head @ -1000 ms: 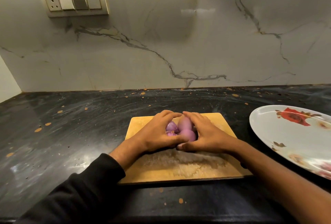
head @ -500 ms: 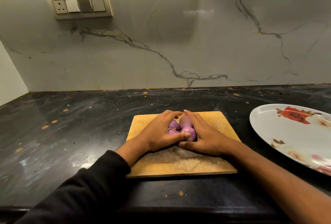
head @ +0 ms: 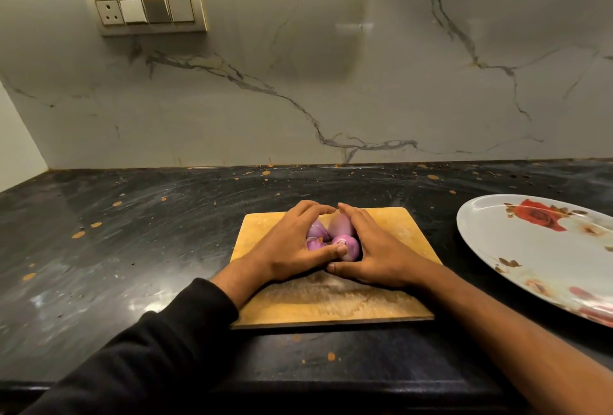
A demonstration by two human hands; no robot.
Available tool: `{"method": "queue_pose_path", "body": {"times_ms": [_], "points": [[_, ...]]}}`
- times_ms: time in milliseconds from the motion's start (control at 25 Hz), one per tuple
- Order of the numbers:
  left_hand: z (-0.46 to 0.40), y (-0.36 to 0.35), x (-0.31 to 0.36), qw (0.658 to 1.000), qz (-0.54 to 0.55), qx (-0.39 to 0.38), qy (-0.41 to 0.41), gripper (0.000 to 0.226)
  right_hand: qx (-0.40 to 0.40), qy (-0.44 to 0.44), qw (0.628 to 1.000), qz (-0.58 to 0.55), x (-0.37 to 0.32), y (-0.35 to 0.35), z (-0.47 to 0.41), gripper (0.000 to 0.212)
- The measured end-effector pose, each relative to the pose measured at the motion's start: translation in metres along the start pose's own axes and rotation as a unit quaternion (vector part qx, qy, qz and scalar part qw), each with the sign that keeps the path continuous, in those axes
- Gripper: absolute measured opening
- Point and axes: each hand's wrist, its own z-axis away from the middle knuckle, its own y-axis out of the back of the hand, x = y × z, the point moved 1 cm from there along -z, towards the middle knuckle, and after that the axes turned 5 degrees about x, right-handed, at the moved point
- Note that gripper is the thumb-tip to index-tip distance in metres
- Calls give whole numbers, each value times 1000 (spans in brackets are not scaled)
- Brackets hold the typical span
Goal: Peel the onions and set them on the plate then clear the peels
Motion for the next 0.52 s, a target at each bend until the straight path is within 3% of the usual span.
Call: {"method": "queue_pose_path", "body": {"times_ms": [520], "points": [[2, 0, 0, 1000, -7, 15, 3, 73, -5, 12, 1000, -19, 0, 0, 2, 113]]}}
